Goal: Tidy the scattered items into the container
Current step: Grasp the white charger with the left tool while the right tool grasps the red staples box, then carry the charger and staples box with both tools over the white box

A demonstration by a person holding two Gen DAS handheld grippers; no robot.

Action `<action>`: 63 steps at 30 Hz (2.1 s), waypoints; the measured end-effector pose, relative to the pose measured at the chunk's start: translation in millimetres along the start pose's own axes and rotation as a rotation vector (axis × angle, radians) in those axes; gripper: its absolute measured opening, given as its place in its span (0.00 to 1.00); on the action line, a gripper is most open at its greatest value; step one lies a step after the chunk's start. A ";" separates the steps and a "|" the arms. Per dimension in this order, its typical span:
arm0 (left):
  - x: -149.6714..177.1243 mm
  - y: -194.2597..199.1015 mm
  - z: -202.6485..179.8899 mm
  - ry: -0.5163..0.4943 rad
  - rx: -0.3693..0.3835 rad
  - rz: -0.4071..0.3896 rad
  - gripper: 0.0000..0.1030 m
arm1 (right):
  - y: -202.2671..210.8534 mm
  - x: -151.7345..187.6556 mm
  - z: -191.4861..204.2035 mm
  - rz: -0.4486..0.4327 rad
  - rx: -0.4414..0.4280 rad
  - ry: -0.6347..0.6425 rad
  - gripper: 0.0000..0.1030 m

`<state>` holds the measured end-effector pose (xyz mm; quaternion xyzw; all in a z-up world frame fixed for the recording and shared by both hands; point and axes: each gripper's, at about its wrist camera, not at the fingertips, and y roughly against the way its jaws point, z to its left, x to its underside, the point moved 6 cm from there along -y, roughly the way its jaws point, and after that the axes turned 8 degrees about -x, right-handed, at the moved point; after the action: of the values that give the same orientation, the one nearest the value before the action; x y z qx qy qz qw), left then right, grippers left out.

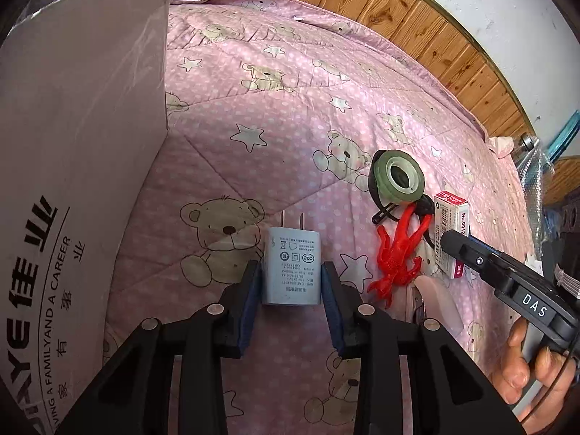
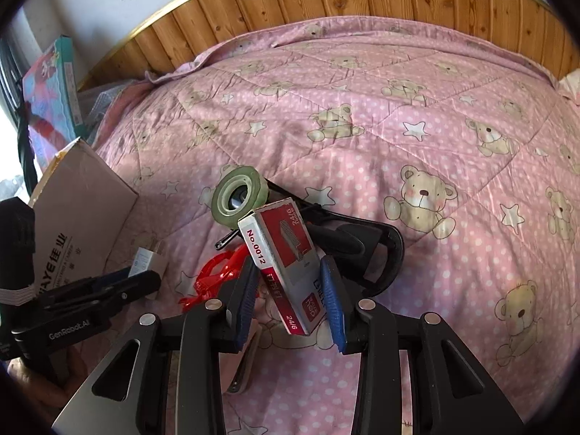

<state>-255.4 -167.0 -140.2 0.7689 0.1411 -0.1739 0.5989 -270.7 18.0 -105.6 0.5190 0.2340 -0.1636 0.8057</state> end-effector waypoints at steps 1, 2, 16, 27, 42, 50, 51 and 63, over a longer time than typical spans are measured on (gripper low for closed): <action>-1.8 -1.6 -4.5 -0.006 0.007 -0.011 0.50 | -3.7 0.6 -2.6 0.006 0.011 -0.007 0.31; -2.5 -2.4 -8.8 -0.021 0.011 -0.023 0.53 | -7.1 2.3 -7.1 0.014 0.026 -0.023 0.24; 9.8 19.2 -9.4 -0.077 -0.022 -0.049 0.33 | 32.7 27.4 5.9 -0.019 -0.092 -0.135 0.14; 32.5 61.5 -21.2 -0.093 -0.049 -0.070 0.33 | 68.4 59.0 26.4 -0.039 -0.136 -0.165 0.15; 66.7 123.1 -28.0 -0.109 -0.081 -0.119 0.33 | 100.5 114.4 62.1 -0.025 -0.159 -0.140 0.15; 78.2 150.5 -33.4 -0.117 -0.066 -0.155 0.33 | 111.1 132.9 86.4 -0.017 -0.161 -0.102 0.15; 79.7 153.6 -34.0 -0.115 -0.062 -0.159 0.33 | 112.2 135.2 90.1 -0.016 -0.160 -0.095 0.15; 96.7 170.4 -35.6 -0.132 -0.045 -0.168 0.33 | 119.9 151.0 127.4 -0.011 -0.186 -0.042 0.15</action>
<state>-92.4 -172.9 -25.9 0.7278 0.1692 -0.2704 0.6072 -57.2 -52.6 -52.2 0.4372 0.2339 -0.1565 0.8542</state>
